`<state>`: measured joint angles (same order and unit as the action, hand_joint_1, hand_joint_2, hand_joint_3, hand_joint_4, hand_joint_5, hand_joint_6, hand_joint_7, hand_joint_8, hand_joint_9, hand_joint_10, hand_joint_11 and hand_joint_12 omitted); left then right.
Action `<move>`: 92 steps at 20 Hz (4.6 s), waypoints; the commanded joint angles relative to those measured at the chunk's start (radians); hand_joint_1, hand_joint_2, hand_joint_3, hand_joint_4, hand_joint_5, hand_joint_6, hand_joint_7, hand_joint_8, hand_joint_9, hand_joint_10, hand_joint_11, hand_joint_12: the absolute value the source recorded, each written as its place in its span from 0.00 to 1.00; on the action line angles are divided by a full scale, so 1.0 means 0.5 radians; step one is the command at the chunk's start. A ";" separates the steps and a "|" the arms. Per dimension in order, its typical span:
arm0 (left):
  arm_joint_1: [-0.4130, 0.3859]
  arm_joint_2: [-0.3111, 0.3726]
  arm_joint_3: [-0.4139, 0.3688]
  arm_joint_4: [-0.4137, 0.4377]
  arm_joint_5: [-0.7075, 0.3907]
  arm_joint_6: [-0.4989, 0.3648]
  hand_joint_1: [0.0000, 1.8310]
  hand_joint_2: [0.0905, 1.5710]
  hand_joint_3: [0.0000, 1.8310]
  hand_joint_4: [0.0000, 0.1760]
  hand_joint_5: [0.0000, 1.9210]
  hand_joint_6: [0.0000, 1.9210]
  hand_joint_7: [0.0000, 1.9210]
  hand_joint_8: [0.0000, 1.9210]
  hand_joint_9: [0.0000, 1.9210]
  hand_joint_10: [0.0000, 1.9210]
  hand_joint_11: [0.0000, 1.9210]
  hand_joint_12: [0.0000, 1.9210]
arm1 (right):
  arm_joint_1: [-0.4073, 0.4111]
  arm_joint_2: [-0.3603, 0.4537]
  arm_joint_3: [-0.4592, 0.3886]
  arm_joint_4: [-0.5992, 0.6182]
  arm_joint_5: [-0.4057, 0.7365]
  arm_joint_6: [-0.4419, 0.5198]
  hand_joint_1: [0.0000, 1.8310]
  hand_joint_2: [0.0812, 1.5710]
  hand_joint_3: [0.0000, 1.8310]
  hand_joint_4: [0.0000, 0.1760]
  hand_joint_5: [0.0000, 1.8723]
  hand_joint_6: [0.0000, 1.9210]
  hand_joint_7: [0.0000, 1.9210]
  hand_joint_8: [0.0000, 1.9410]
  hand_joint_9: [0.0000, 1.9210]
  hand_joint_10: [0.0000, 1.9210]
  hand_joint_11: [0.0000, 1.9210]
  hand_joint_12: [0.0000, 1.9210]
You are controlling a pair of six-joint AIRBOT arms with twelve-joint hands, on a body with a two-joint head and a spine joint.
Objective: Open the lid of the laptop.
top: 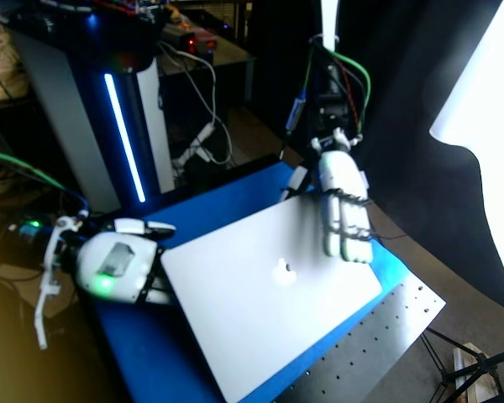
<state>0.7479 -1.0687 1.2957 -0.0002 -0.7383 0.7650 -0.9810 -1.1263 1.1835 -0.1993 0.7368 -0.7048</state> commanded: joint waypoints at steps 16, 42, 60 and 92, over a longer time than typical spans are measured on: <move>-0.190 -0.072 0.064 -0.011 -0.256 -0.007 0.42 0.63 0.00 0.99 0.00 0.00 0.00 0.00 0.00 0.00 0.00 0.00 | 0.022 0.007 0.018 -0.122 0.201 0.111 0.00 0.73 0.00 0.00 0.00 0.00 0.00 0.00 0.00 0.00 0.00 0.00; -0.551 -0.413 0.478 -0.080 -0.043 -0.009 0.40 0.64 0.00 0.62 0.00 0.00 0.00 0.00 0.00 0.00 0.00 0.00 | 0.111 -0.019 0.074 -0.305 0.137 0.131 0.00 0.72 0.00 0.00 0.00 0.00 0.00 0.00 0.00 0.00 0.00 0.00; -1.113 -0.802 1.183 0.170 0.784 -0.006 0.35 0.65 0.00 0.29 0.01 0.00 0.00 0.00 0.00 0.00 0.00 0.00 | 0.201 -0.099 0.169 -0.614 0.133 0.447 0.00 0.72 0.00 0.00 0.00 0.00 0.00 0.00 0.00 0.00 0.00 0.00; -0.563 0.042 0.248 -0.067 -0.350 0.062 0.35 0.58 0.00 1.00 0.00 0.00 0.00 0.00 0.00 0.00 0.00 0.00 | 0.226 0.100 0.046 -0.213 0.576 0.526 0.00 0.73 0.00 0.04 0.01 0.00 0.01 0.00 0.00 0.00 0.00 0.00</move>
<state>0.4915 -1.0378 1.4006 -0.0238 -0.7589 0.7994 -0.8787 -1.0649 1.2072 -0.3206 0.8810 -0.4477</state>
